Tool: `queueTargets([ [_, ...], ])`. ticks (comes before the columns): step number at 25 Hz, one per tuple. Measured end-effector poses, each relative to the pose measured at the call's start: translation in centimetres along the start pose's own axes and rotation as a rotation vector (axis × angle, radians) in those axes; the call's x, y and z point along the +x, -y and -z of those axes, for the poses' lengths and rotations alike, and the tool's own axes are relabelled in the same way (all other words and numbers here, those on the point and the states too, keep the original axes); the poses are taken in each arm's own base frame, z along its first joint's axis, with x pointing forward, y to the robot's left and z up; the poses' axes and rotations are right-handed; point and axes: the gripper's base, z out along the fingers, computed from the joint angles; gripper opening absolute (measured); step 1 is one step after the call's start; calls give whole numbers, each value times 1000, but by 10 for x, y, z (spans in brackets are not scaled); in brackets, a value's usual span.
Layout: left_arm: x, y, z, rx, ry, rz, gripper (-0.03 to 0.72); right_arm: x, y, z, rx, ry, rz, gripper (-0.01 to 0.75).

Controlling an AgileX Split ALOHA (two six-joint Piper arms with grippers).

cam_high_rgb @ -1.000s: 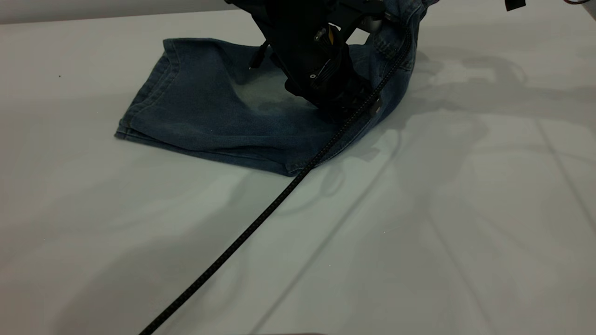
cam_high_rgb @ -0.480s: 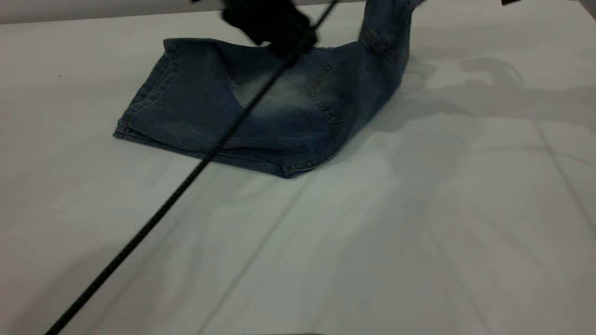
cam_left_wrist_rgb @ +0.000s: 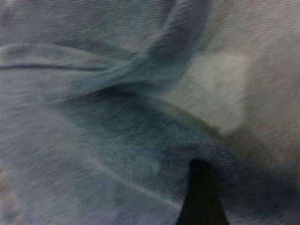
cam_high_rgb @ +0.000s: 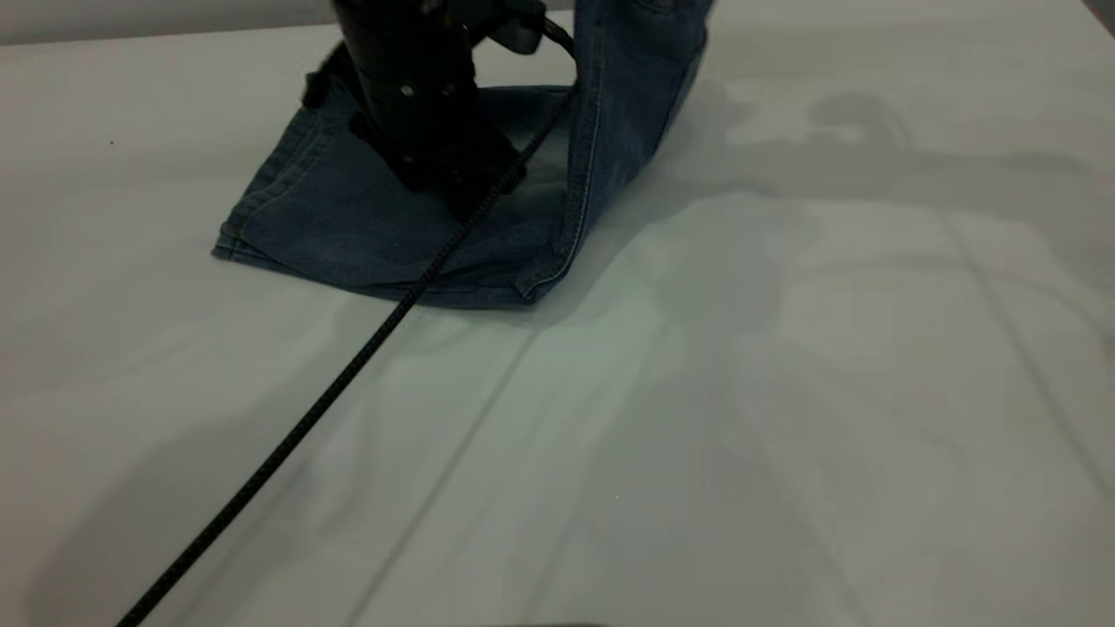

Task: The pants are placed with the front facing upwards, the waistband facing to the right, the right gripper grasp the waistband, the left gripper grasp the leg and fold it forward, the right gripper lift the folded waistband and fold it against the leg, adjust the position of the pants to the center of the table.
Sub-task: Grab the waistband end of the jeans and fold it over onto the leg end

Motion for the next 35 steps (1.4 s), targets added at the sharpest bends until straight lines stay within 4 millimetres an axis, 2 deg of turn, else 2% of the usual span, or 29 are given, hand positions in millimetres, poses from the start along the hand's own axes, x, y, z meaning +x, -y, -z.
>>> queueTargets([
  [5, -4, 8, -1, 17, 40, -6, 459, 6, -12, -18, -24, -56, 42, 53],
  [7, -6, 6, 5, 12, 46, -11, 459, 7, -11, -18, -18, -69, 49, 53],
  [10, -13, -5, 26, -27, 66, -41, 459, 8, -10, -17, -7, -85, 58, 53],
  [14, -24, -37, 71, -122, 118, -63, 459, 11, -9, -16, 9, -118, 77, 53],
  [17, -29, -66, 113, -196, 181, -31, 459, 13, -10, -20, 13, -132, 84, 53],
  [19, -31, -85, 148, -250, 241, -4, 459, 17, -13, -29, 25, -139, 93, 55],
  [22, -31, -102, 200, -317, 334, 23, 459, 28, -19, -53, 59, -155, 130, 55],
  [24, -31, -107, 234, -356, 396, 27, 459, 37, -24, -73, 105, -157, 160, 57],
  [27, -28, -110, 273, -398, 470, 28, 459, 50, -30, -99, 199, -139, 226, 57],
  [32, -19, -111, 318, -435, 546, 45, 459, 66, -36, -132, 380, -70, 371, 59],
  [35, -15, -112, 337, -455, 582, 48, 459, 79, -38, -149, 398, -70, 419, 60],
])
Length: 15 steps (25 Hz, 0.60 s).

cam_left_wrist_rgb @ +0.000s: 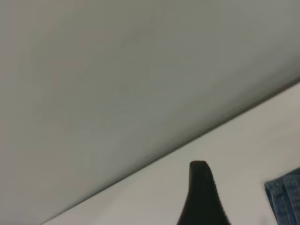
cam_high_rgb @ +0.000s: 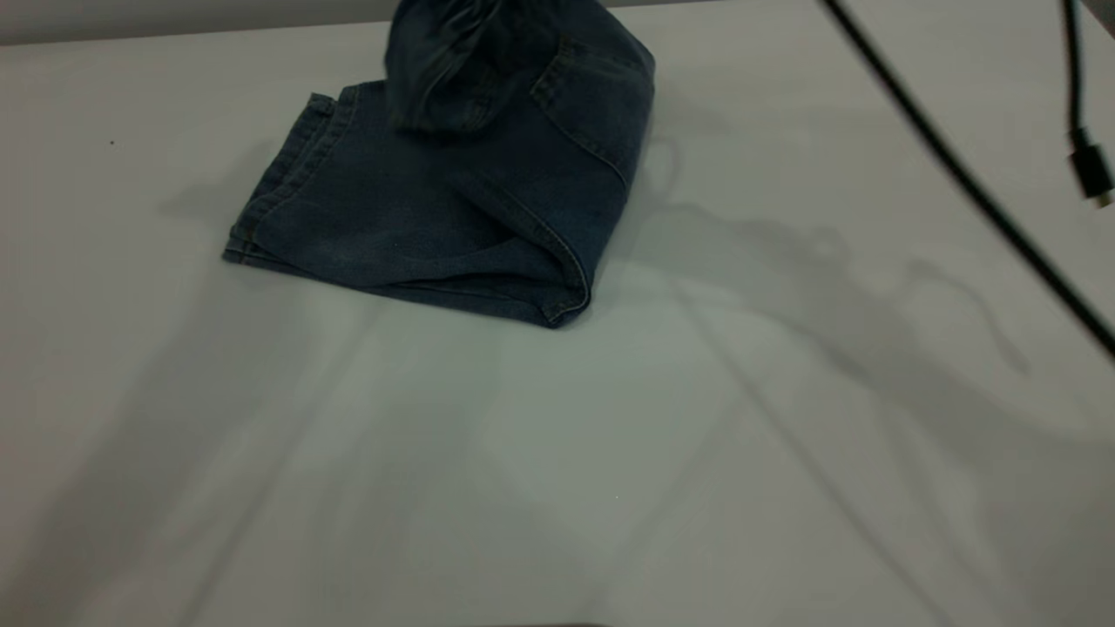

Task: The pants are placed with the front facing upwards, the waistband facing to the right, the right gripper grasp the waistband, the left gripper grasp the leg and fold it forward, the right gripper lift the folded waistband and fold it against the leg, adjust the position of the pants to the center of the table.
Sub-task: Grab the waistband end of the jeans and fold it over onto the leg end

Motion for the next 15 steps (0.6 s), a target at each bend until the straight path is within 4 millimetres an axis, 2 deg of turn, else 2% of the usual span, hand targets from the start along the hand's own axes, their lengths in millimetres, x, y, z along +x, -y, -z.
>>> queueTargets([
  [3, -3, -4, 8, -9, 13, 6, 459, 11, -14, -20, -22, -5, 40, 61],
  [9, 1, -3, 7, -7, -11, 41, 459, 22, -32, -53, -60, -9, 87, 97],
  [11, 1, -3, 8, -7, -15, 44, 459, 25, -36, -57, -68, -15, 98, 150],
  [15, 2, -2, 8, 1, -20, 62, 459, 26, -39, -59, -70, -17, 97, 364],
])
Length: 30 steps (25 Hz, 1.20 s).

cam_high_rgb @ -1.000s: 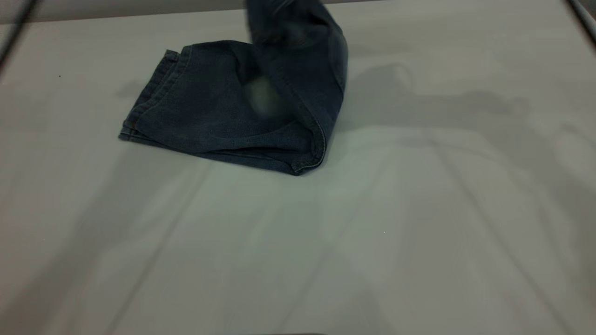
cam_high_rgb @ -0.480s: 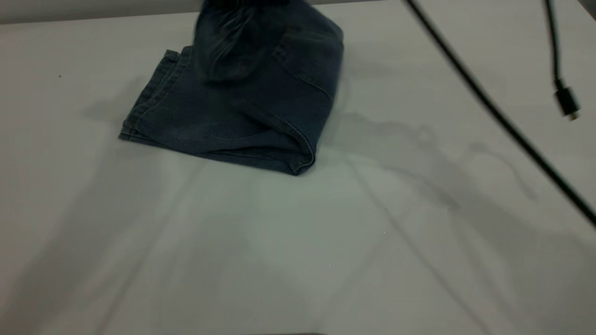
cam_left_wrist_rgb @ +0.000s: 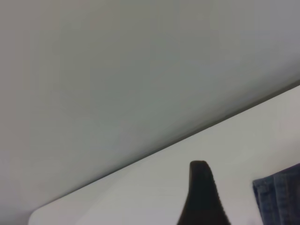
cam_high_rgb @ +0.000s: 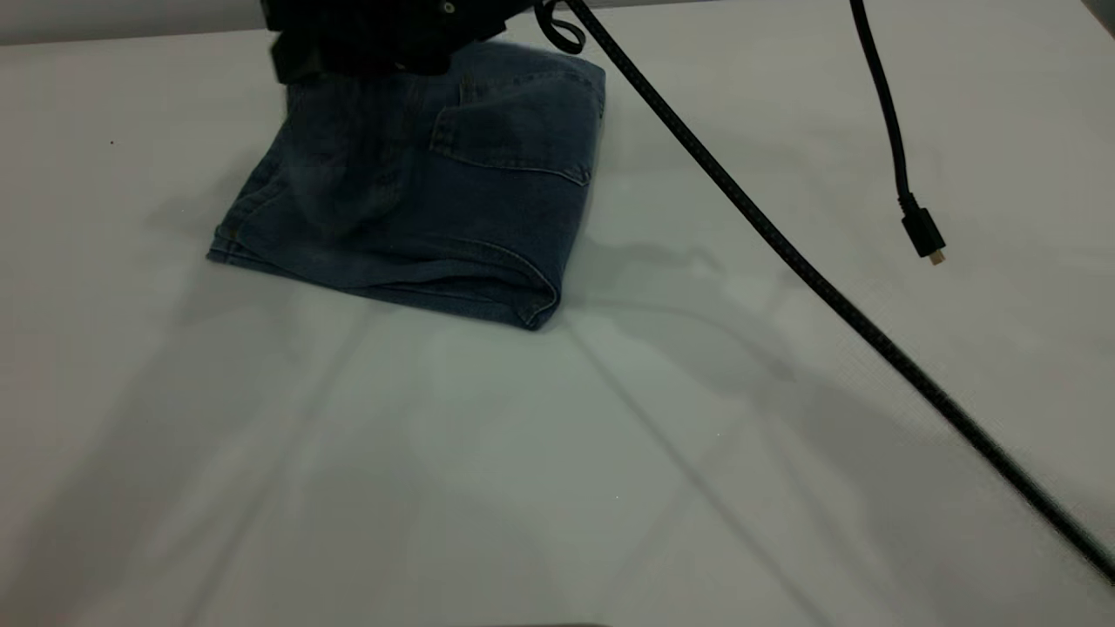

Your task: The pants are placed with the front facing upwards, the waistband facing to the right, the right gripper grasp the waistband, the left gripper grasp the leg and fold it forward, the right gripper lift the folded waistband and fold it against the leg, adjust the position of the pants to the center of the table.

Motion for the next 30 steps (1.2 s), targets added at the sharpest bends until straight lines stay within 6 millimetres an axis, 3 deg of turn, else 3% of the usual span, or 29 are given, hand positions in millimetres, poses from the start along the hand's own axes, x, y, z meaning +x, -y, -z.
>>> queueTargets([
  [2, 0, 1, 0, 7, -2, 12, 459, 0, 0, 0, 6, -2, -35, 477],
  [5, 0, 1, 0, 13, -3, 22, 459, -2, -2, 1, -6, -33, -57, 549],
  [11, 0, 1, 0, 15, -3, 24, 459, -24, -39, 1, -30, -170, -56, 512],
  [17, 0, 1, 0, 15, -1, 24, 459, -35, -70, 7, 210, -371, -104, 463],
  [23, 0, 1, 0, 15, 0, 28, 459, -42, -65, -1, 387, -291, -368, 461],
  [30, 0, 3, 0, 31, -4, 71, 459, -20, -35, -26, 462, -204, -800, 461],
])
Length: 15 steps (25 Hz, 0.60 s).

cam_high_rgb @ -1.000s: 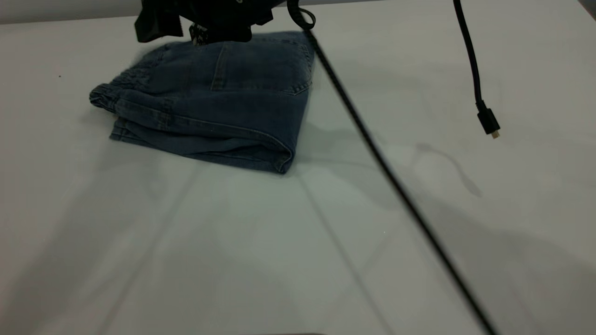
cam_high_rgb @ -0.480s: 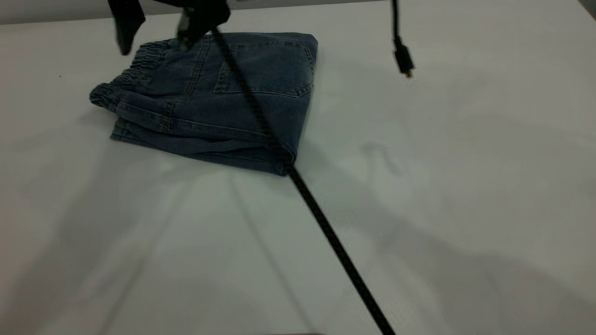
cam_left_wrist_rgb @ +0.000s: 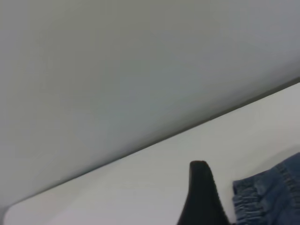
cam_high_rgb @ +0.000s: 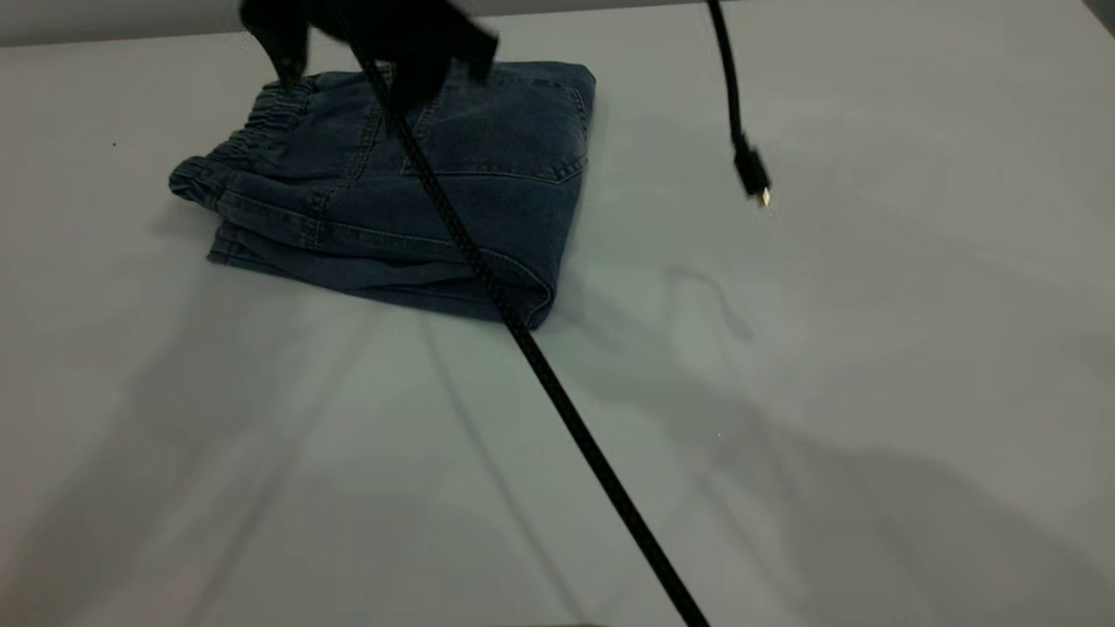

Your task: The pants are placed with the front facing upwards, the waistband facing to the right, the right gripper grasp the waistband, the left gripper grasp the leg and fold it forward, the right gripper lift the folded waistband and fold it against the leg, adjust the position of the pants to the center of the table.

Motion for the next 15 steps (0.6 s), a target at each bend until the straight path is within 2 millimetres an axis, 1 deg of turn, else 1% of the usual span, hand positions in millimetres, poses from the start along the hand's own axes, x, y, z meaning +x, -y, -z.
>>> queueTargets([
  [3, 0, 2, 0, 19, -4, 28, 459, -6, 17, -23, 12, 2, -235, 461],
  [5, 0, 2, 0, 27, -5, 40, 459, -9, 29, -37, 26, 6, -338, 458],
  [6, 0, 3, 0, 29, -5, 43, 459, -10, 33, -41, 35, 4, -362, 454],
  [8, 0, 3, 0, 30, -5, 44, 459, -9, 40, -48, 65, -7, -375, 440],
  [10, 0, 3, 0, 30, -6, 44, 459, -6, 44, -50, 100, -24, -355, 429],
  [15, 1, 3, 0, 29, -9, 44, 459, 1, 57, -57, 200, -88, -218, 420],
])
